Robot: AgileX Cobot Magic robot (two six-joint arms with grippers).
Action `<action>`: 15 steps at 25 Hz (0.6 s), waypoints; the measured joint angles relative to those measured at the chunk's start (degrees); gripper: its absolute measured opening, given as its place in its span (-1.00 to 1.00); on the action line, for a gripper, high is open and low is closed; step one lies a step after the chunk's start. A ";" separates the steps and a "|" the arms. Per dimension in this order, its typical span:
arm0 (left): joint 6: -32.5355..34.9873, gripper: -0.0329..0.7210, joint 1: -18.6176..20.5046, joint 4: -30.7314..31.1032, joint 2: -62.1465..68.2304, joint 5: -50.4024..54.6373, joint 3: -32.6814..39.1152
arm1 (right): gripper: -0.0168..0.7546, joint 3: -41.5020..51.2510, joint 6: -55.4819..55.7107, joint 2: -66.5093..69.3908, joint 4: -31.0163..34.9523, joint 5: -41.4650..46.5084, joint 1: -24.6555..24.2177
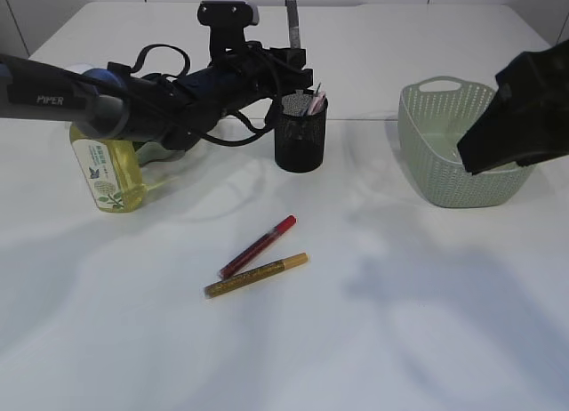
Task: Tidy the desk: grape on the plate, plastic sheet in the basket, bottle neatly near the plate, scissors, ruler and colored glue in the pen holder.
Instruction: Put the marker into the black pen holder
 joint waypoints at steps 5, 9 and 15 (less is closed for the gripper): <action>-0.04 -0.45 0.00 0.89 0.00 0.10 0.00 | 0.13 0.00 0.00 0.00 0.00 -0.12 0.00; -0.04 -0.33 0.00 1.52 0.00 0.65 0.00 | 0.13 0.00 0.00 0.00 -0.02 -0.22 0.00; -0.13 -0.29 0.00 2.11 -0.48 5.66 -0.08 | 0.13 0.00 0.00 0.00 -0.02 -0.22 0.00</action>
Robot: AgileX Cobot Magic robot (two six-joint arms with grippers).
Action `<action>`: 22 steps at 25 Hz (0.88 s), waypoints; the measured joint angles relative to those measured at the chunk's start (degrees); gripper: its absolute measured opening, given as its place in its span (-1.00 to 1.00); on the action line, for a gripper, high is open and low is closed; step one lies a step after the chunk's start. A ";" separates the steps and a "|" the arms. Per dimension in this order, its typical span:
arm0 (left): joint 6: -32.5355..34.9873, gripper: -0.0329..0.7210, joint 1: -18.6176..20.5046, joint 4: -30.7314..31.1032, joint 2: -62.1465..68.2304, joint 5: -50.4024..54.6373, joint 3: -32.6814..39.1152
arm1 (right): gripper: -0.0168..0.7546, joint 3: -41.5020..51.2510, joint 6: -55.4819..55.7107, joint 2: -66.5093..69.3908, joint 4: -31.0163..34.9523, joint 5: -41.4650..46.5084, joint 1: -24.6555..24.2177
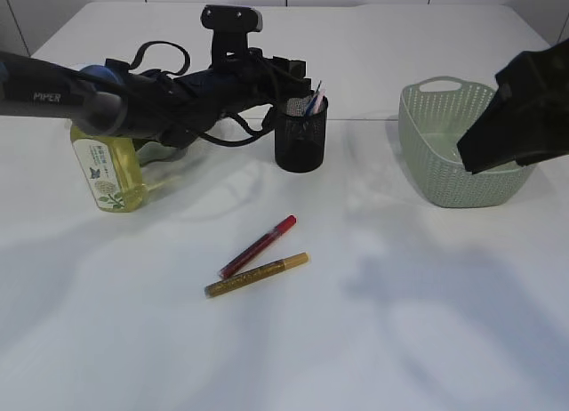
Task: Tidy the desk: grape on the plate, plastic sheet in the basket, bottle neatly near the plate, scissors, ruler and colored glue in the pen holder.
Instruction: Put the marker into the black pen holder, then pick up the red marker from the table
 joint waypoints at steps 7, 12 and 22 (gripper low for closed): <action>0.00 -0.28 0.00 2.72 -8.02 14.49 0.00 | 0.13 0.00 0.00 0.00 -0.35 0.00 0.00; 0.00 -0.28 -0.33 2.75 -16.38 32.62 0.00 | 0.13 0.00 5.58 0.00 -4.00 0.37 0.00; 11.28 -0.31 -4.35 -6.55 -27.13 69.05 0.00 | 0.13 0.00 12.15 0.45 -7.56 6.37 0.00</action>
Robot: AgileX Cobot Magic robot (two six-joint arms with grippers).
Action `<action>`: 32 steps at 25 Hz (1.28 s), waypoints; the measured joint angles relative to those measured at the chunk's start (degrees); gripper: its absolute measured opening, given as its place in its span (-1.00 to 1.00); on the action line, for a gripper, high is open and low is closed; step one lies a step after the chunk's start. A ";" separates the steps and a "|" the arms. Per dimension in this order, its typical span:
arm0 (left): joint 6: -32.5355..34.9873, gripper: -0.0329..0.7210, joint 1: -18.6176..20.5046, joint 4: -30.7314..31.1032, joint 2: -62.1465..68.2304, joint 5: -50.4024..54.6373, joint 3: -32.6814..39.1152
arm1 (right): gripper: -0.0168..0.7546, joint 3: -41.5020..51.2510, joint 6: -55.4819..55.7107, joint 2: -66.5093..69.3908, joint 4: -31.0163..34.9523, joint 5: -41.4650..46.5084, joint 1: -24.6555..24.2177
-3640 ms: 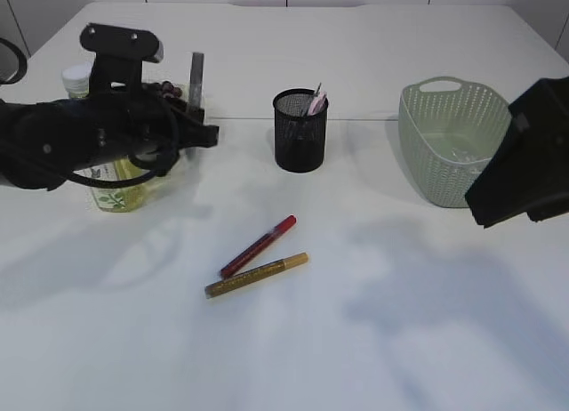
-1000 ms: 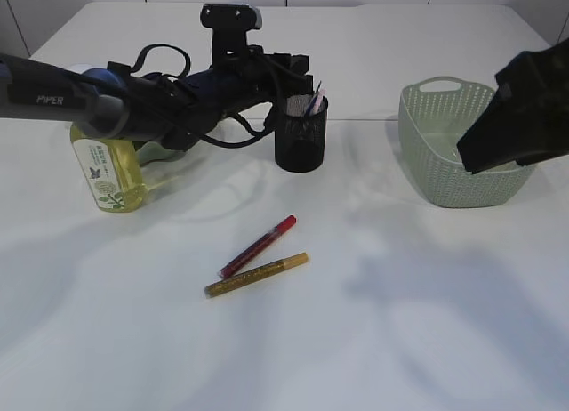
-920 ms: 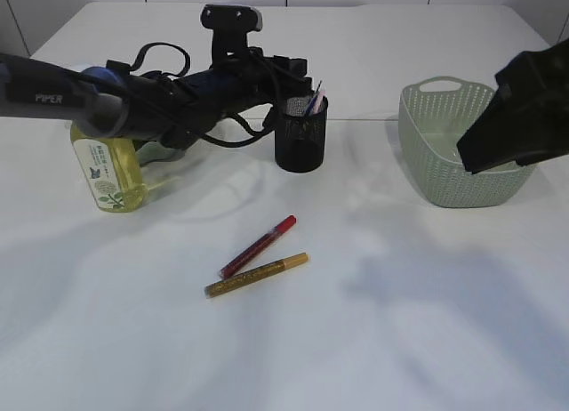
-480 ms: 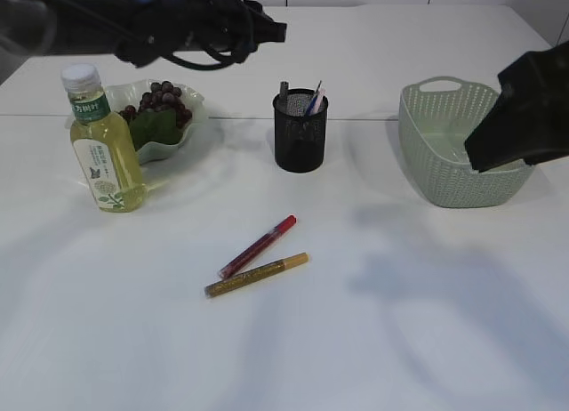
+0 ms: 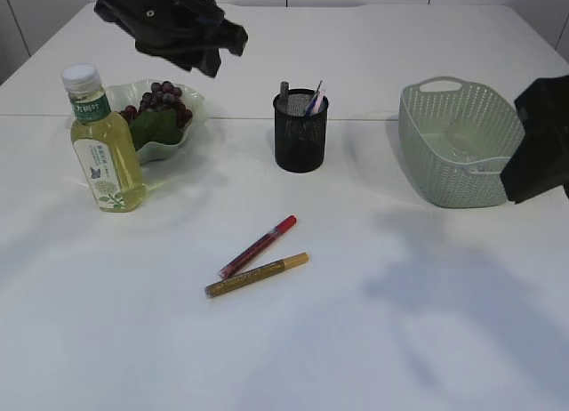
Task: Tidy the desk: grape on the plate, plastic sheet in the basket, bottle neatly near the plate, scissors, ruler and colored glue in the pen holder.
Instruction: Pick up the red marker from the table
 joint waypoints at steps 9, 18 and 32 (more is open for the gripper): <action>14.87 -0.31 0.00 -15.31 1.49 23.56 0.00 | 0.13 0.00 -0.68 0.00 -0.13 2.78 0.00; 20.86 -0.31 0.00 -19.29 11.45 25.31 -0.13 | 0.13 0.00 -0.82 0.00 -0.13 3.03 0.00; 22.78 -0.31 -2.45 -19.79 24.35 26.32 -14.18 | 0.13 0.00 -1.24 0.00 -0.39 3.16 0.00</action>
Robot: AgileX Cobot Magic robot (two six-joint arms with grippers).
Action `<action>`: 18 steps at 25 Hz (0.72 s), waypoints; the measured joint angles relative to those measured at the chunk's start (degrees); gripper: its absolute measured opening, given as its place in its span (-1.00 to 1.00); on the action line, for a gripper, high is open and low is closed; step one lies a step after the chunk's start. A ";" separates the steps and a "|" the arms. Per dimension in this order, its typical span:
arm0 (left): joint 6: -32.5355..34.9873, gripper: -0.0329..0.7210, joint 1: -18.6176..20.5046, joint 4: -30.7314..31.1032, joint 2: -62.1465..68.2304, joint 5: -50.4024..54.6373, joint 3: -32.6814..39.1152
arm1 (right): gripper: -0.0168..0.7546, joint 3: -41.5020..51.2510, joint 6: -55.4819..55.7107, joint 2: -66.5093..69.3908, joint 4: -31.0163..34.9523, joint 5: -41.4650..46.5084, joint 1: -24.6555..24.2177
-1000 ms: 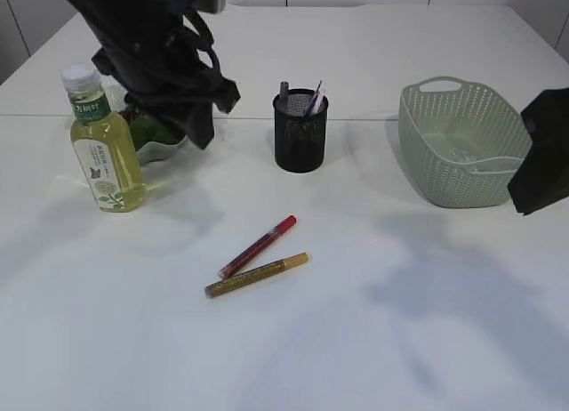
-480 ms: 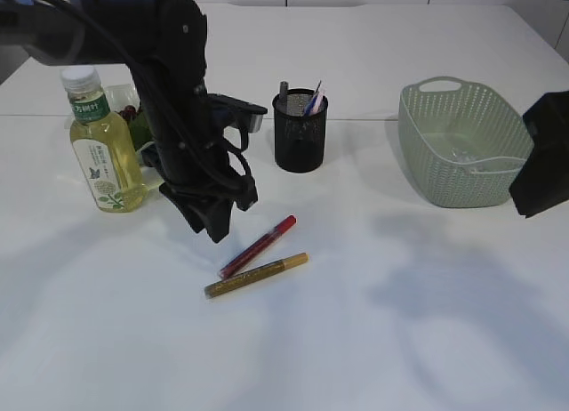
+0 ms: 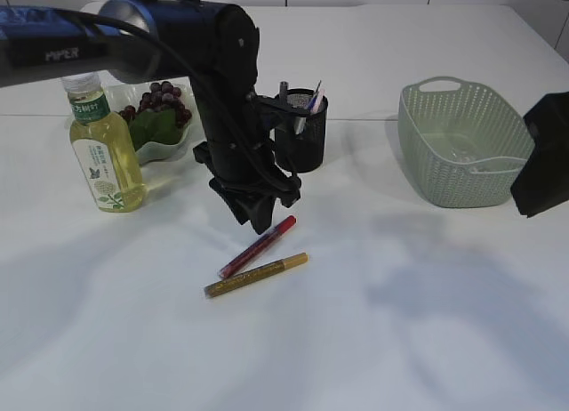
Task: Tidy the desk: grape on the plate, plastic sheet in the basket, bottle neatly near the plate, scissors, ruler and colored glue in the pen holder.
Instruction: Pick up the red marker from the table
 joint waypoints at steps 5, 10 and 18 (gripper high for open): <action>0.31 -0.31 0.00 0.00 3.65 0.60 -4.86 | 0.13 0.00 0.00 0.00 -0.11 0.00 0.00; 0.73 -0.31 0.00 0.15 3.79 0.72 -5.19 | 0.13 0.00 -0.12 0.00 -0.22 0.00 0.00; 1.72 -0.31 0.00 0.27 4.96 0.72 -5.19 | 0.13 0.00 -0.12 0.00 -0.45 0.00 0.00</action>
